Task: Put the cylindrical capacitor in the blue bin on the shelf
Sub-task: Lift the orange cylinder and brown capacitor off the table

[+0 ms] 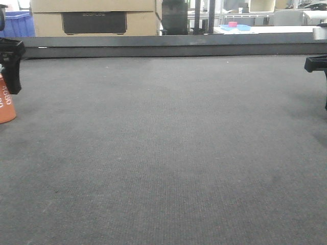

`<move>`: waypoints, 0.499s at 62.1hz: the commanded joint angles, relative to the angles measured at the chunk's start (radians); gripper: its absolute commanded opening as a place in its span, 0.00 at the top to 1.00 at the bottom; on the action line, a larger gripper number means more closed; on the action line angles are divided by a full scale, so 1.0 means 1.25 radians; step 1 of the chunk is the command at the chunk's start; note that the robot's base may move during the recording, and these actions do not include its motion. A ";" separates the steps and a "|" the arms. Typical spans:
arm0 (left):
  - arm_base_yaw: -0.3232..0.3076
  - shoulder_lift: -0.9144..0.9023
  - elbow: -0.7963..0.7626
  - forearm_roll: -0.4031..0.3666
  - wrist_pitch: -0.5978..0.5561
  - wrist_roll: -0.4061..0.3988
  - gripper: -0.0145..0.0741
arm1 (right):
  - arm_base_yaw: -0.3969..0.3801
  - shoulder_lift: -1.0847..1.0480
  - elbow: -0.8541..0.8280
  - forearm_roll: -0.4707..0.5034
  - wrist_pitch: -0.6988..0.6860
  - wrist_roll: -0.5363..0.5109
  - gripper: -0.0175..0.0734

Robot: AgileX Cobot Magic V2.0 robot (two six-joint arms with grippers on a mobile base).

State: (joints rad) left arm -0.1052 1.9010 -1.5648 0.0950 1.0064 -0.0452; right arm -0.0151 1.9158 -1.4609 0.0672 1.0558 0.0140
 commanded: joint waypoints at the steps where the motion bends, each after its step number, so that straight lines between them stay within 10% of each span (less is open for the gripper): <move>1: 0.003 0.004 -0.009 -0.017 -0.009 -0.006 0.22 | -0.001 -0.002 -0.004 0.006 0.014 -0.003 0.99; 15: 0.003 0.013 -0.009 -0.039 -0.016 -0.006 0.35 | -0.001 -0.002 -0.004 0.006 0.014 -0.003 0.99; 31: 0.003 0.014 -0.009 -0.038 0.002 -0.006 0.89 | -0.001 -0.002 -0.004 0.006 0.011 -0.003 0.99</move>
State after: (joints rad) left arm -0.1052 1.9209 -1.5663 0.0536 1.0002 -0.0452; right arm -0.0151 1.9158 -1.4609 0.0672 1.0558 0.0149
